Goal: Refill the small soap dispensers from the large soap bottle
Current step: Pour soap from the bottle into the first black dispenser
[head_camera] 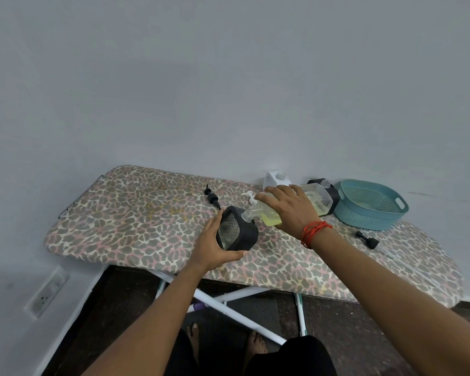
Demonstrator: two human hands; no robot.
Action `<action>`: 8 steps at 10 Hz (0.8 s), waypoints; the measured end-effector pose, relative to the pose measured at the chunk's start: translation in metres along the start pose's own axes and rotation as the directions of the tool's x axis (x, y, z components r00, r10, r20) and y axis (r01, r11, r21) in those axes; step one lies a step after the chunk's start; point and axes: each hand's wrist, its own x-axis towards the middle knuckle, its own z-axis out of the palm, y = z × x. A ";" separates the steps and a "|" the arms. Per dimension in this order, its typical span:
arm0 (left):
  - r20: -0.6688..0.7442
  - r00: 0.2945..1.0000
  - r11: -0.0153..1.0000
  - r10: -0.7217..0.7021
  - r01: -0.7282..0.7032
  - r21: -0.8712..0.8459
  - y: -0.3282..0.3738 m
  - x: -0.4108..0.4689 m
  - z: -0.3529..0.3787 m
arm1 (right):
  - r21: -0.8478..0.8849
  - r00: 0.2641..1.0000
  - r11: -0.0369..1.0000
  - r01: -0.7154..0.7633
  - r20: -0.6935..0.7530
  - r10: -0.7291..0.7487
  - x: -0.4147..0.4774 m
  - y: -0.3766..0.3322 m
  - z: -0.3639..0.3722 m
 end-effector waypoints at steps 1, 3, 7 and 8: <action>-0.004 1.000 1.000 -0.002 0.002 -0.005 -0.001 0.000 0.000 | 0.002 1.000 1.000 0.004 -0.001 -0.004 0.000 0.000 -0.001; -0.001 1.000 1.000 -0.006 0.006 0.003 -0.002 0.001 0.001 | -0.011 1.000 1.000 0.008 0.007 -0.008 0.000 0.000 -0.002; -0.008 1.000 1.000 0.002 -0.002 0.007 -0.007 0.003 0.003 | -0.022 1.000 1.000 0.011 -0.001 -0.011 0.001 -0.001 -0.002; -0.011 1.000 1.000 0.008 -0.008 0.005 -0.008 0.003 0.004 | -0.020 1.000 1.000 0.012 -0.011 -0.012 0.001 -0.001 -0.001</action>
